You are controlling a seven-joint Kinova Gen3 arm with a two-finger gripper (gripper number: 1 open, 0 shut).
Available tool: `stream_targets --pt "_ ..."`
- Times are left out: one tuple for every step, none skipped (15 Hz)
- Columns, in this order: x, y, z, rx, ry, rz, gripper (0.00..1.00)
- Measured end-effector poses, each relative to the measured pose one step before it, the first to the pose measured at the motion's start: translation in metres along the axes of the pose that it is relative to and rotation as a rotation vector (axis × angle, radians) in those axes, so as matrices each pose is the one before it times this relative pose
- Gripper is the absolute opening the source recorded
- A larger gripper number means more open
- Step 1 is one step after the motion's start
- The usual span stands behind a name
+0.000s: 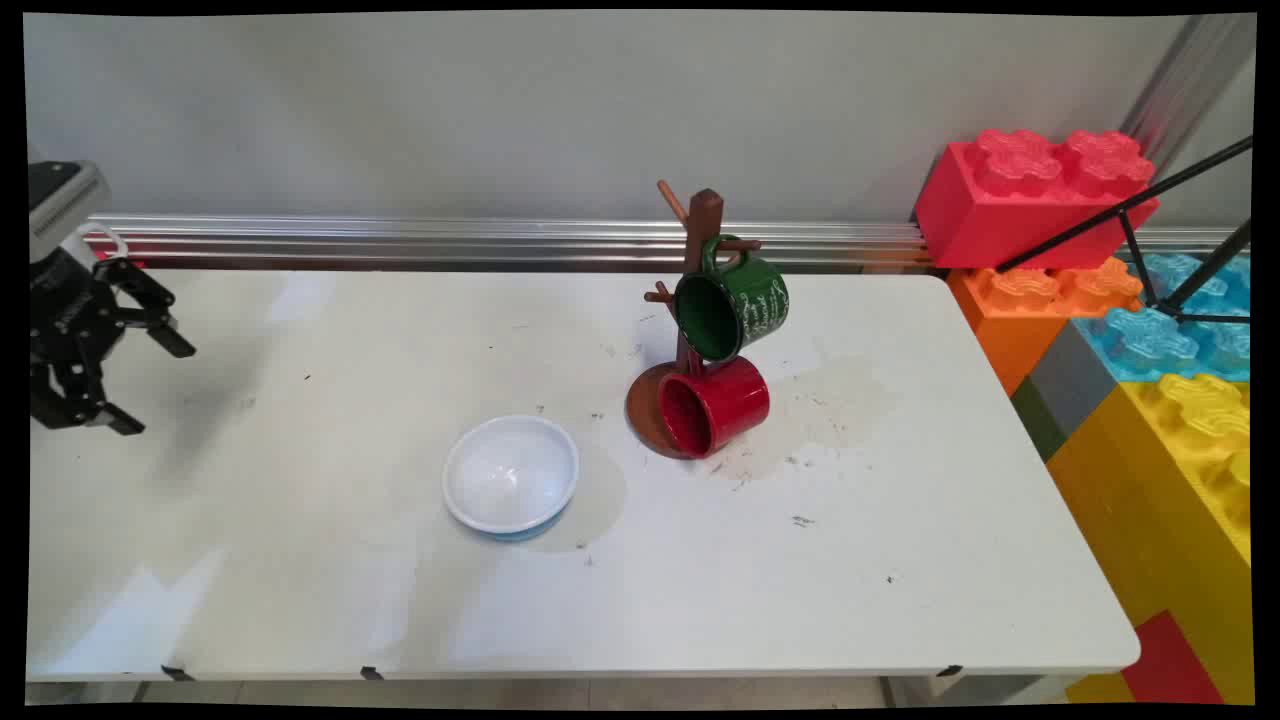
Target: Pick up the green mug from the rack
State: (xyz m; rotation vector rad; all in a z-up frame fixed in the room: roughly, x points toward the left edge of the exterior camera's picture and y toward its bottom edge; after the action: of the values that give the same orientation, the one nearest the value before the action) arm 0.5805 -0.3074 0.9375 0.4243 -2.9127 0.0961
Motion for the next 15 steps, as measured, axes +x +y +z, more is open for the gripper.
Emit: stream_targets --pt "0.0038 -0.00168 0.00078 0.00099 0.0072 0.0008 1.0" --pt "0.00287 -0.00094 0.00033 0.00122 0.0048 -0.0016 1.0" --pt "0.00425 -0.00108 0.00019 0.0022 0.00675 -0.00397 1.0" --pt "0.0066 -0.00121 0.00002 0.003 0.00922 -0.00603 1.0" --pt "0.00727 -0.00092 -0.00023 0.0036 0.0093 -0.00723 1.0" --pt "0.00698 -0.00031 -0.00045 0.00315 0.00661 -0.0077 1.0" --pt "0.00921 0.00109 -0.00074 0.00322 0.01109 -0.01605 1.0" --pt "0.0085 0.00198 -0.00064 0.00176 0.00952 -0.01607 1.0" --pt "0.01096 0.00414 -0.00074 0.00063 0.01188 -0.01961 1.0" --pt "0.01229 0.00552 -0.00076 0.00172 0.01357 -0.02072 1.0" --pt "0.01284 0.00623 -0.00061 0.0016 0.01352 -0.02083 1.0" --pt "0.01097 0.00653 -0.00069 0.00239 0.01062 -0.01945 1.0" --pt "0.0076 0.00511 -0.00026 -0.00159 0.0081 -0.01407 1.0" --pt "0.0109 0.00795 -0.00001 -0.00385 0.01036 -0.02023 1.0" --pt "0.01309 0.0102 0.00022 -0.00667 0.01505 -0.02323 1.0"
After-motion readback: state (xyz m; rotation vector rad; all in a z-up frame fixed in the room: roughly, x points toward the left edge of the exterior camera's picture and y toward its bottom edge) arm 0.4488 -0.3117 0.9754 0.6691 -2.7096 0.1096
